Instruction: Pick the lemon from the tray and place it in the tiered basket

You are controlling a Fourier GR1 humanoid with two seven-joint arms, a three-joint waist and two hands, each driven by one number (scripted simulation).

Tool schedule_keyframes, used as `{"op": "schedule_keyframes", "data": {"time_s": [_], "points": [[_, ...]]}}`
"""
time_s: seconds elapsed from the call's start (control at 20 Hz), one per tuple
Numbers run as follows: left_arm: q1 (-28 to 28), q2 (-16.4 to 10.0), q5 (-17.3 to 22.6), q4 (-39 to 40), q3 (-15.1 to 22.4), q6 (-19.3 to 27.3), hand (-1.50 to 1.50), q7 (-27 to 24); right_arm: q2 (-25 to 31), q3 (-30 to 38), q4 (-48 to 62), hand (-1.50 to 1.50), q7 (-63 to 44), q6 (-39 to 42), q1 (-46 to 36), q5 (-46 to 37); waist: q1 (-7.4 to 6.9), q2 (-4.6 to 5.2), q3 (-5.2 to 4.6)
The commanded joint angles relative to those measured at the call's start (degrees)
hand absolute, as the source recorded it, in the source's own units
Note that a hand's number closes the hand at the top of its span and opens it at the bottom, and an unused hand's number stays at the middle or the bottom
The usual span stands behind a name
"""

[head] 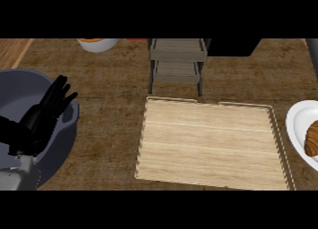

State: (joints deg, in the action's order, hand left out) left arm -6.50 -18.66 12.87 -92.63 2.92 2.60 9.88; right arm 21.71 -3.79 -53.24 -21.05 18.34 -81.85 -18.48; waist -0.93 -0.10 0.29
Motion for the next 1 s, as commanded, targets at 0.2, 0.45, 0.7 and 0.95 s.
{"op": "schedule_keyframes", "data": {"time_s": [0.2, 0.45, 0.7, 0.95], "points": [[4.36, 1.47, -2.32, 2.07, 1.69, -0.03, 0.00, 0.02, -5.06, -2.11, 4.53, 1.50, 2.31, -8.46, -0.40, -6.62, -0.28, 0.27, -0.34], [2.05, 0.32, -0.98, 2.68, -0.49, -1.20, 0.00, 0.69, -6.41, -1.86, 12.03, 1.50, 9.12, -16.59, 0.08, -10.78, -1.09, 0.71, -0.35], [3.36, -0.30, -0.36, 3.13, -0.80, -3.63, 0.00, -0.77, -8.48, 3.54, 16.34, -1.50, 10.58, -20.70, -3.32, -7.70, -1.39, 0.70, -0.37], [3.04, 0.32, -0.41, 4.31, -1.49, -3.53, 0.00, -0.69, -10.25, 1.42, 20.46, -1.50, 13.17, -23.04, -3.95, -11.26, -1.28, 0.75, -0.39]]}}
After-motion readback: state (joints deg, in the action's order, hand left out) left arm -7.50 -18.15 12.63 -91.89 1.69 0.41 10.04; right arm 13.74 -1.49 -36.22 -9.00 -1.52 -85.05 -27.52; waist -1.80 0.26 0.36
